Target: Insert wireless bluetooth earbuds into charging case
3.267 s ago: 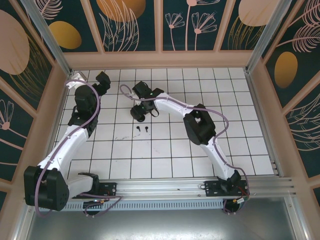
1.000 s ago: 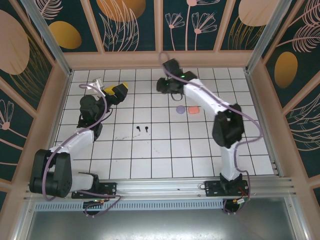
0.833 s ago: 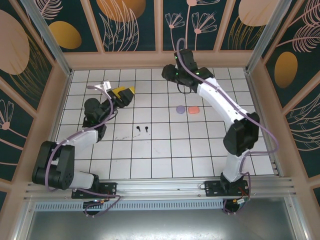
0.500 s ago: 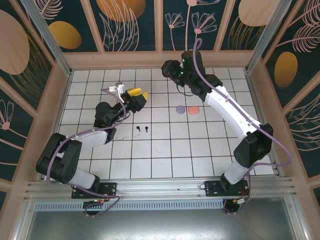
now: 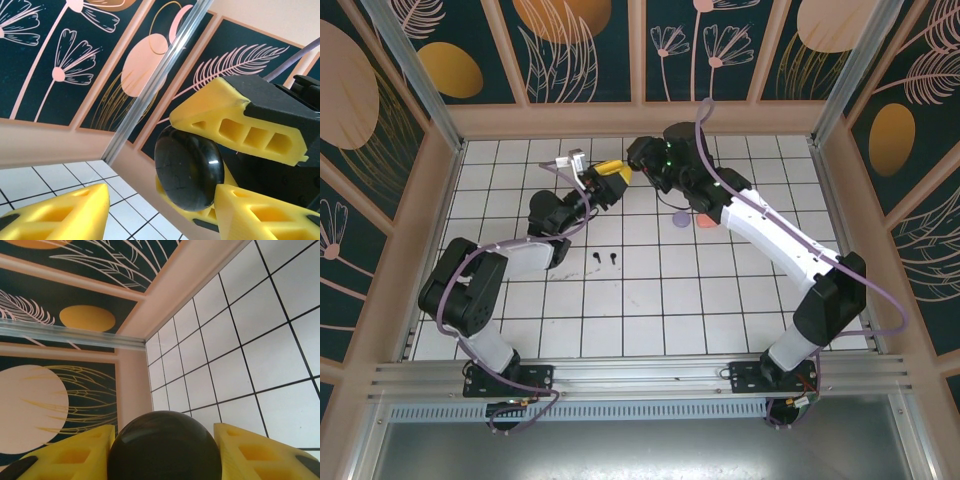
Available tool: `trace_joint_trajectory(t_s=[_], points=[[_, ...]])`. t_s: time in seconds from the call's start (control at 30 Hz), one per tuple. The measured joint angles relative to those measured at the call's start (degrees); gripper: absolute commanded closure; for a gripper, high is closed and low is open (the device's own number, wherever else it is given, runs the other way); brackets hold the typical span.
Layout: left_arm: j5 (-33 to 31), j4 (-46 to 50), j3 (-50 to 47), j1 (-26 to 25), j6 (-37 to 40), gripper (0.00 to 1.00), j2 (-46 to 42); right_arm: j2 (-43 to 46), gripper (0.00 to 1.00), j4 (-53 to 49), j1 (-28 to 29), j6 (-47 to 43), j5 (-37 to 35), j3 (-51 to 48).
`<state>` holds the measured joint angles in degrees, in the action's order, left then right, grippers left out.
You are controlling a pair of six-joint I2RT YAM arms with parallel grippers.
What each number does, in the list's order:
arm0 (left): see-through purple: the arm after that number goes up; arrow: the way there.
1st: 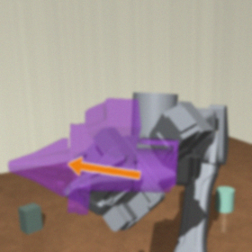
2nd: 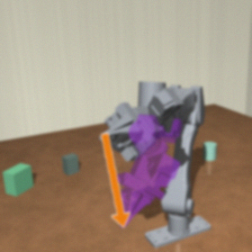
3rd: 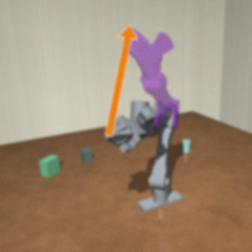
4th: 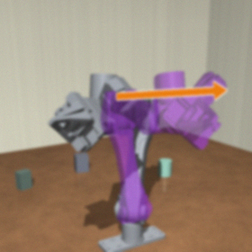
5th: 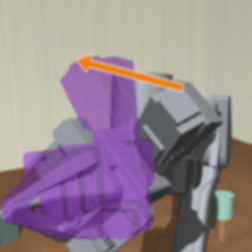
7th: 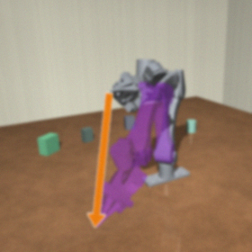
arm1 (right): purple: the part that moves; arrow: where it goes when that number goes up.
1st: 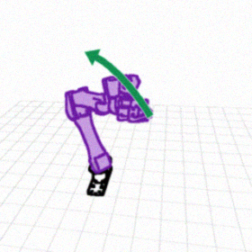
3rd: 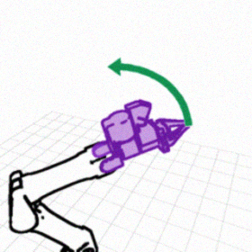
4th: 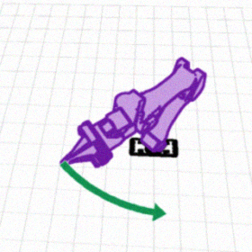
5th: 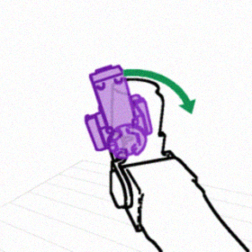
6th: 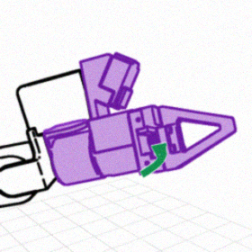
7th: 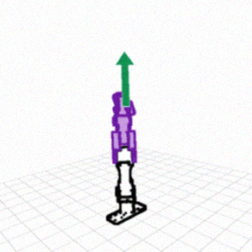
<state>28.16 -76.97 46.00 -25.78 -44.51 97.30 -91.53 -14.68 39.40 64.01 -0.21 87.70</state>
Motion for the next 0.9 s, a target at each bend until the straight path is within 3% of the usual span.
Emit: trace_joint_trajectory(t_s=[0.9], points=[[0.57,-2.56,1.03,-1.57,-0.85,0.43,0.11,-0.72,0.71,-1.88,3.23,-2.25,-6.49,3.43]])
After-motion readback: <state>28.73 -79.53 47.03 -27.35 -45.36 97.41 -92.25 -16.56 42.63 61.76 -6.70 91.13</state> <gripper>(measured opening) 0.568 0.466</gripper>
